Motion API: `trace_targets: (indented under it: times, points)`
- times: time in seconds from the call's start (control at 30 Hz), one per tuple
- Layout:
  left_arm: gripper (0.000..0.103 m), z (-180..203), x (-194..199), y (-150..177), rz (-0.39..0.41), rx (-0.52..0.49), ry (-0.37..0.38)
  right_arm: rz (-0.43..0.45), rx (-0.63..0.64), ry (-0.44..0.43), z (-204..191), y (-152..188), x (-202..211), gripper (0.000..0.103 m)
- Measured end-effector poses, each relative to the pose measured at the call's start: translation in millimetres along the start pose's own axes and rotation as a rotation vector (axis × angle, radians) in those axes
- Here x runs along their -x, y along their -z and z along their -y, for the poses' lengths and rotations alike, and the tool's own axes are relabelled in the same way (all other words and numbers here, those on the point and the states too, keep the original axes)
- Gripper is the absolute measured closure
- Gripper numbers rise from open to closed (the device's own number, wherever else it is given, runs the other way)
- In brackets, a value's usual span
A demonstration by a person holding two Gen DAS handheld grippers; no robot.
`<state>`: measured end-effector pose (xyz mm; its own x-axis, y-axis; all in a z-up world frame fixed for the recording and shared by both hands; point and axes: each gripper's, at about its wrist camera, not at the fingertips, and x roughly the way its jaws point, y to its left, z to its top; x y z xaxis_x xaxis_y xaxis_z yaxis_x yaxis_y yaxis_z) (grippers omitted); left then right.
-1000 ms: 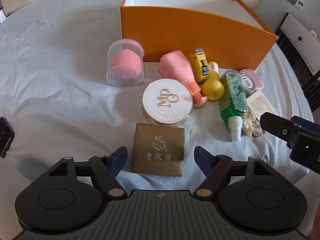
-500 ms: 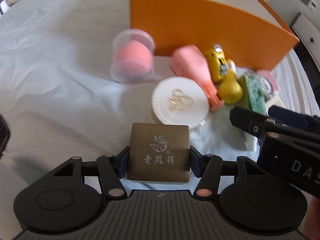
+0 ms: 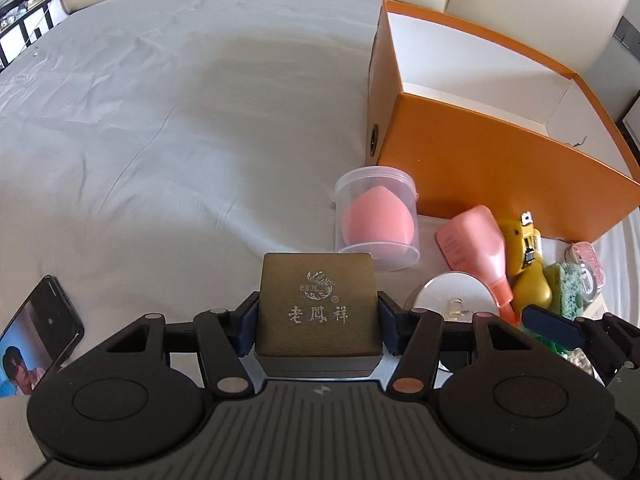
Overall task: Organize rigid objects
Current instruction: 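Grasp the white MPG compact with the right gripper while the left holds the gold box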
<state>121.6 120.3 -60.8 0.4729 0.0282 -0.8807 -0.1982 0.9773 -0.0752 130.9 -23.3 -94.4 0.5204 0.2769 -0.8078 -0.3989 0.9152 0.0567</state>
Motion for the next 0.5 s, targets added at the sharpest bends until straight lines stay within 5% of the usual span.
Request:
trace_targets:
  times: [0.23,0.5]
  points:
    - [0.037,-7,-17,-2,-0.034,0.048,0.061,-0.054,0.044,-0.014,-17,-9,-16,0.029]
    - [0.037,-18,-20,0,-0.029,0.082,0.120,-0.102,0.052,0.079,-26,-13,-32,0.028]
